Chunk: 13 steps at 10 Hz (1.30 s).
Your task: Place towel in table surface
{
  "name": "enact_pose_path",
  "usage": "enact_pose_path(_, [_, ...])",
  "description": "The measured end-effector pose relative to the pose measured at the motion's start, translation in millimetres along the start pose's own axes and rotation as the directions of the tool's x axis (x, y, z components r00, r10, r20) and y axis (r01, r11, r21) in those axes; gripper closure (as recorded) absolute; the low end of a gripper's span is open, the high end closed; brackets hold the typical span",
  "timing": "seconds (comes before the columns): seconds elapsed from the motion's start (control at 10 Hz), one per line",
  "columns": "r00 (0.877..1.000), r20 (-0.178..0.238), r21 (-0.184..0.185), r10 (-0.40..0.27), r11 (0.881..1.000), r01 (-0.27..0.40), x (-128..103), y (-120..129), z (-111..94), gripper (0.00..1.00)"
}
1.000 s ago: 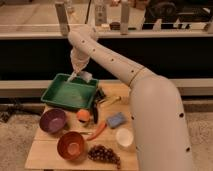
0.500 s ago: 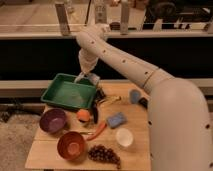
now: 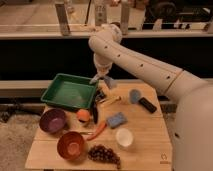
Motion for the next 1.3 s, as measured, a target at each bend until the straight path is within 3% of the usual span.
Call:
enact_pose_path(0.2, [0.992, -0.064, -0.027, 0.112, 0.993, -0.114, 23.3, 20.0, -5.5, 0.80])
enact_pose_path(0.4, [0.968, -0.109, -0.060, 0.226, 0.971, -0.233, 48.4, 46.9, -3.2, 0.85])
enact_pose_path(0.5, [0.960, -0.110, -0.072, 0.257, 0.961, -0.266, 56.5, 56.5, 2.9, 0.86])
enact_pose_path(1.0, [0.911, -0.072, -0.163, 0.406, 0.896, -0.413, 109.3, 119.6, 81.5, 0.86])
enact_pose_path(1.3, [0.881, -0.071, -0.208, 0.468, 0.857, -0.472, 135.1, 142.8, 103.9, 0.86])
